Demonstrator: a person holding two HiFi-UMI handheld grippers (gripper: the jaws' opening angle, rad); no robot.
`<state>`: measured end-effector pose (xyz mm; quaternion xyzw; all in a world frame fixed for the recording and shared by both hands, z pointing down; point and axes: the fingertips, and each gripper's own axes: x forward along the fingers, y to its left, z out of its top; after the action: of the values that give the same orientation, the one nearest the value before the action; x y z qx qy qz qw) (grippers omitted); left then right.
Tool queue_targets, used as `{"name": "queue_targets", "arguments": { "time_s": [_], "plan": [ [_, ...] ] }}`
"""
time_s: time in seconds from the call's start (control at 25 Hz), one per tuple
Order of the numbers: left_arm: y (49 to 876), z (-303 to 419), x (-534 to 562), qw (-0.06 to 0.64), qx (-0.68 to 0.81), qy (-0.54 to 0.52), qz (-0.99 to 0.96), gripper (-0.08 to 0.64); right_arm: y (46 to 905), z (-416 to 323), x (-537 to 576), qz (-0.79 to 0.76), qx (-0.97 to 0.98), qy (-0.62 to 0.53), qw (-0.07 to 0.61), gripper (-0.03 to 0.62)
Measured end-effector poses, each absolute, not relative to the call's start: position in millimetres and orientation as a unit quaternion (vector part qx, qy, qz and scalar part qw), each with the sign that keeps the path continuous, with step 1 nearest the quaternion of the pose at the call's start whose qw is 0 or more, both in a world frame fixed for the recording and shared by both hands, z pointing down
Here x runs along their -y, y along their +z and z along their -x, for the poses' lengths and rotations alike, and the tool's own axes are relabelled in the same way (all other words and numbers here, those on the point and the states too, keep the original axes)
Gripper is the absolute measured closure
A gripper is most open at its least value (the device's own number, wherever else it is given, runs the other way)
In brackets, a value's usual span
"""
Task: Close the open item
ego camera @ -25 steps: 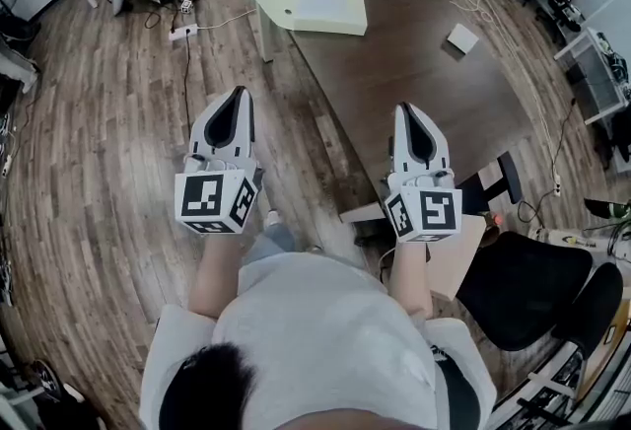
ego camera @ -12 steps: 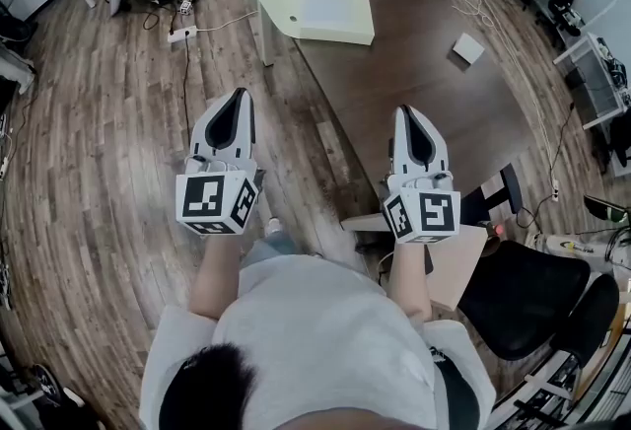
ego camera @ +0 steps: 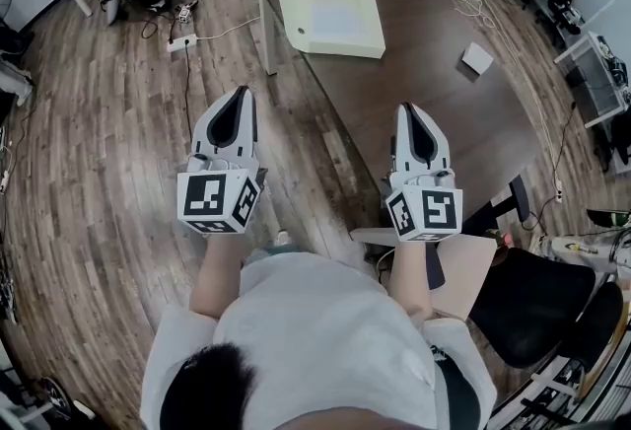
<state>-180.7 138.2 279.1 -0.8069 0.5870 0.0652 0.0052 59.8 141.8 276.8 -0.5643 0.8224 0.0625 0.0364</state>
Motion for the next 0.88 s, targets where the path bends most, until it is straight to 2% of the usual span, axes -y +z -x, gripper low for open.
{"name": "queue_targets", "arguments": {
  "time_s": [0.88],
  "plan": [
    [299,215,-26,-0.008,-0.582,0.048,0.812,0.551,296,-29,-30,0.572,-0.818,0.047,0.03,0.578]
  ]
}}
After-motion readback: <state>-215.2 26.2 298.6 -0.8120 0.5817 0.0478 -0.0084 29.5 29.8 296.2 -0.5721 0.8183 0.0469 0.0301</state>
